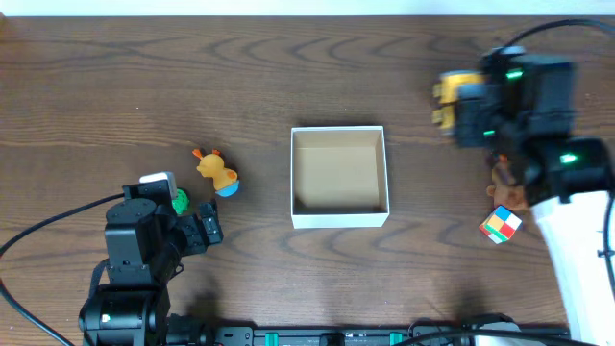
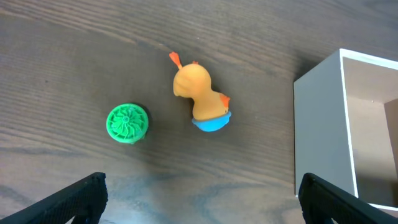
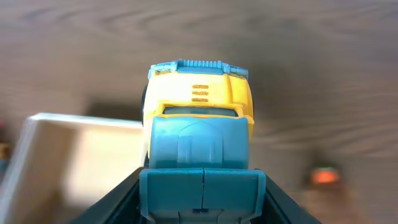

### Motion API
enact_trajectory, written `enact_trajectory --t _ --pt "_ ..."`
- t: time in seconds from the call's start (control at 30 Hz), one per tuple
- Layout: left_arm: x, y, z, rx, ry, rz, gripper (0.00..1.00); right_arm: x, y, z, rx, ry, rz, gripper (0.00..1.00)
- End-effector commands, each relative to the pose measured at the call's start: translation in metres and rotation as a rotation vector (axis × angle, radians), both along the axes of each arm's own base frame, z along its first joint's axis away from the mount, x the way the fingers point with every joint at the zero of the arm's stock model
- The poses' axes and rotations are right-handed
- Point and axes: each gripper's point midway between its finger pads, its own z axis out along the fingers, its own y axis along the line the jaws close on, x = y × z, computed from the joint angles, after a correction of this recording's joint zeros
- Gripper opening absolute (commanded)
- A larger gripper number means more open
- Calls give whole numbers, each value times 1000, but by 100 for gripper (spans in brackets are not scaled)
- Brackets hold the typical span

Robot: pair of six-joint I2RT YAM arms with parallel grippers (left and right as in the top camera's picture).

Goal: Pack container
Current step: 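Carry the truck with the right gripper into the box and release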

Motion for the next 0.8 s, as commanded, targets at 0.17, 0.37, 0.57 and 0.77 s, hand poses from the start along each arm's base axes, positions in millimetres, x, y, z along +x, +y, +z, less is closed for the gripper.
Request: enact_trajectory --t 0.17,0.37,0.57,0.77 --pt "2 -2 10 -13 -21 -4 98 -24 70 -28 64 125 -97 1" --pt "2 -2 10 -13 -21 -4 98 -32 89 -77 0 279 -124 1" --pt "1 -2 9 -13 -19 -4 98 -23 104 -119 -29 376 -113 1" --pt "-1 -2 7 -13 -5 -3 98 -11 114 -139 -51 386 -65 1"
